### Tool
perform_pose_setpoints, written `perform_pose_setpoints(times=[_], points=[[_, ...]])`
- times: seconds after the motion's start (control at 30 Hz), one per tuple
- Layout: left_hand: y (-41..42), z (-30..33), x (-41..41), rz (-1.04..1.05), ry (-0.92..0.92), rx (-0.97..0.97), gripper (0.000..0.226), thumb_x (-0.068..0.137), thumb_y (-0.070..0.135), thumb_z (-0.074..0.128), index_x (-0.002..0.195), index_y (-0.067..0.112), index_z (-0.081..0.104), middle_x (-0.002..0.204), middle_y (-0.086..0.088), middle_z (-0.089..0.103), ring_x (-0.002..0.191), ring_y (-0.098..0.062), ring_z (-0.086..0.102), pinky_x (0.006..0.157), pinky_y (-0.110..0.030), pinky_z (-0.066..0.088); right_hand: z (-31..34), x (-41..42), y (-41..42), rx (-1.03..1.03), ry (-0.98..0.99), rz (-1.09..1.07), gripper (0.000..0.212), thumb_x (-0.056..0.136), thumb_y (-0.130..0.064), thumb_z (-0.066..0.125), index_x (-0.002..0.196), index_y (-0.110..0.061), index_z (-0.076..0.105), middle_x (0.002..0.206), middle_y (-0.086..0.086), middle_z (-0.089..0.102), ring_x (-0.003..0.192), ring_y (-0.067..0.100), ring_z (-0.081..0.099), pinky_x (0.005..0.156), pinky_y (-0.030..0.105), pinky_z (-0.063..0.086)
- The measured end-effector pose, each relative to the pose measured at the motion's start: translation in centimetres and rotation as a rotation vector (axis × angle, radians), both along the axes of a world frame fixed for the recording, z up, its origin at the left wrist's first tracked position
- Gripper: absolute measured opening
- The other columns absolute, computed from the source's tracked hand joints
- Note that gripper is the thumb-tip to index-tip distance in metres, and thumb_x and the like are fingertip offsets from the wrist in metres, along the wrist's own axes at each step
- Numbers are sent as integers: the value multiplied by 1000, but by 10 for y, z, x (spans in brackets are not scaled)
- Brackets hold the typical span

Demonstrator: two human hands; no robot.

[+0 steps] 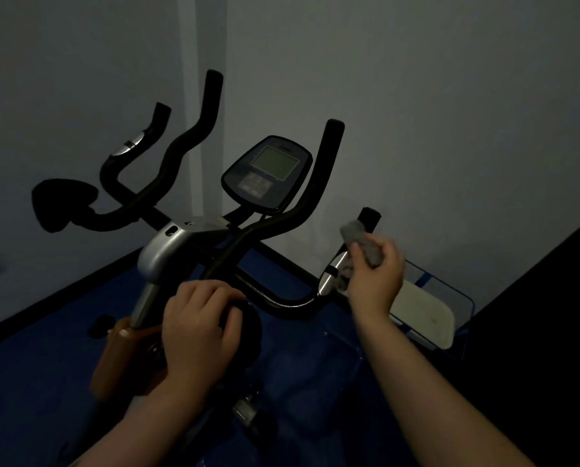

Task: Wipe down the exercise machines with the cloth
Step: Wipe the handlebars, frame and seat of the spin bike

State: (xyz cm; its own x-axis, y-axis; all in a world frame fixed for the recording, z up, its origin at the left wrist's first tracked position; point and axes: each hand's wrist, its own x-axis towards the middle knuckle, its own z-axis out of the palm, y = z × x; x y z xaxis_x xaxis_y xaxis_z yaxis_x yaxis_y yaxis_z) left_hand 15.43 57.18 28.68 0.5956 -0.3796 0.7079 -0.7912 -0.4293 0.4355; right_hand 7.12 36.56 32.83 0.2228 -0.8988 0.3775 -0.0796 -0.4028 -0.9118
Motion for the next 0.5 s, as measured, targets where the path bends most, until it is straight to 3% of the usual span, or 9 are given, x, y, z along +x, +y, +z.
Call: perform_pose_setpoints(times=[0.23, 0.33, 0.4, 0.5], points=[[-1, -1, 1, -3, -4, -21, 24, 81, 23, 48, 80, 15, 71, 87, 1, 65, 87, -16, 50, 70, -33, 38, 8, -16, -34, -592, 395, 187, 33, 82, 0, 70, 110, -18, 71, 108, 0, 55, 103, 17, 50, 80, 28, 44], [0, -2, 2, -11, -11, -14, 24, 81, 23, 48, 79, 15, 71, 87, 1, 65, 87, -15, 49, 69, -32, 37, 22, -6, -51, -641, 376, 76, 30, 81, -1, 70, 107, -16, 71, 107, 4, 53, 102, 22, 51, 73, 30, 46], [1, -2, 1, -2, -5, -15, 24, 80, 23, 48, 79, 15, 70, 87, 2, 64, 87, -15, 49, 70, -31, 36, 7, -2, -29, -537, 364, 56, 31, 81, -1, 70, 107, -17, 69, 107, 2, 52, 102, 24, 51, 75, 34, 49], [0, -1, 1, 1, 3, -23, 24, 81, 23, 48, 79, 16, 71, 87, 3, 64, 87, -14, 49, 70, -31, 37, 1, -9, -13, -558, 434, 200, 27, 82, -4, 70, 105, -18, 71, 103, -4, 50, 99, 18, 50, 74, 30, 47]])
